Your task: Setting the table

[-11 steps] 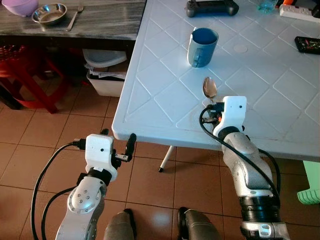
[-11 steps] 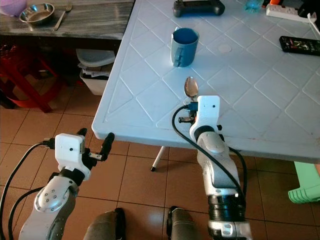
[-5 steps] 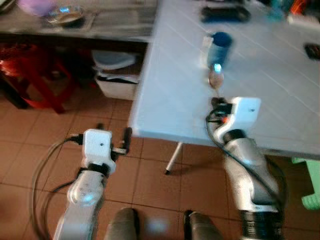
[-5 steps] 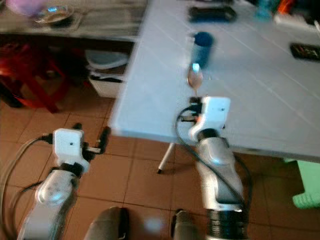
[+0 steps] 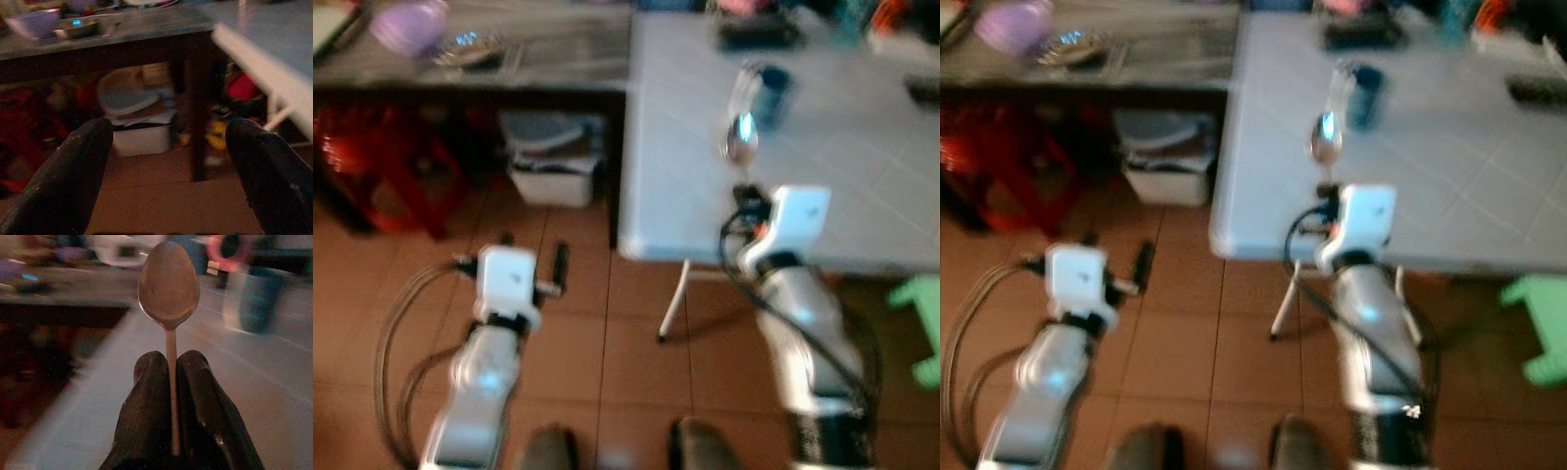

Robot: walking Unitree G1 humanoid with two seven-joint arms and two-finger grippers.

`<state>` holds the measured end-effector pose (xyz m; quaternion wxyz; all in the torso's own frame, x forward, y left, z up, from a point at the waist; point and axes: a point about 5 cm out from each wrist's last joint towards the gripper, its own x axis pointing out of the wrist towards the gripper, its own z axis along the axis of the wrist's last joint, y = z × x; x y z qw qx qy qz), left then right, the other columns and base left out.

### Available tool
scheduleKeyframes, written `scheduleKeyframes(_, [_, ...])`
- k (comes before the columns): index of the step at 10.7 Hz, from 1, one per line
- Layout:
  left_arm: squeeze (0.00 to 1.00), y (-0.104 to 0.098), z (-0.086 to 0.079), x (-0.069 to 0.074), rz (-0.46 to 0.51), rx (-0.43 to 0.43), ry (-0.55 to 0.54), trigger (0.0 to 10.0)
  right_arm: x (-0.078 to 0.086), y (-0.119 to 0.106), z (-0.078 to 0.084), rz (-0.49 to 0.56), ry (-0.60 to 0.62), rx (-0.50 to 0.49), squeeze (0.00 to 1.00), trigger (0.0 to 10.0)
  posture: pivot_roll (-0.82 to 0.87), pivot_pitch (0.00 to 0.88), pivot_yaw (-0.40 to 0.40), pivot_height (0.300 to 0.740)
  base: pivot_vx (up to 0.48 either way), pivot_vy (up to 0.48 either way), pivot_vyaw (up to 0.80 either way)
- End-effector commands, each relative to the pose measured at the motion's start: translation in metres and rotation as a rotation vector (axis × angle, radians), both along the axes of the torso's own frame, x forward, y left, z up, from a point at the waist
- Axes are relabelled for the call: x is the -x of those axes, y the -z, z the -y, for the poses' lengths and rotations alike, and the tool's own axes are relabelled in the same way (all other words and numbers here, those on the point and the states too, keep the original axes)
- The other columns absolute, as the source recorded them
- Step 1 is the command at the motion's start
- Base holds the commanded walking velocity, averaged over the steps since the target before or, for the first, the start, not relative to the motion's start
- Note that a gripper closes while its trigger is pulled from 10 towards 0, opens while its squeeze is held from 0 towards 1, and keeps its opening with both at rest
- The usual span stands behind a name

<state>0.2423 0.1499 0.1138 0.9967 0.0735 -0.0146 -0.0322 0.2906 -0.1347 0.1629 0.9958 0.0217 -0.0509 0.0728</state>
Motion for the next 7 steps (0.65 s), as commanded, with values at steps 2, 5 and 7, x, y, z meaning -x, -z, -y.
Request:
scheduleKeyframes(2, [0.0, -0.0016, 0.004, -0.0038, 0.013, -0.003, 0.002, 10.0, -0.0009, -0.0045, 0.0092, 0.026, 0.016, 0.014, 0.0, 0.0, -0.02, 0.102, 0.006, 0.74, 0.353, 0.326, 0.0])
scheduleKeyframes(5, [0.0, -0.0015, 0.0063, -0.0046, 0.018, 0.006, 0.018, 10.0, 0.0028, -0.0018, 0.0095, 0.02, 0.013, 0.018, 0.0, 6.9, -0.03, 0.105, 0.006, 0.74, 0.361, 0.317, 0.0])
scheduleKeyframes(7, [0.0, -0.0014, 0.0066, -0.005, 0.02, 0.005, 0.019, 10.0, 0.003, -0.0023, 0.0091, 0.02, -0.004, 0.016, 0.0, 10.0, -0.03, 0.106, 0.007, 0.74, 0.358, 0.319, 0.0])
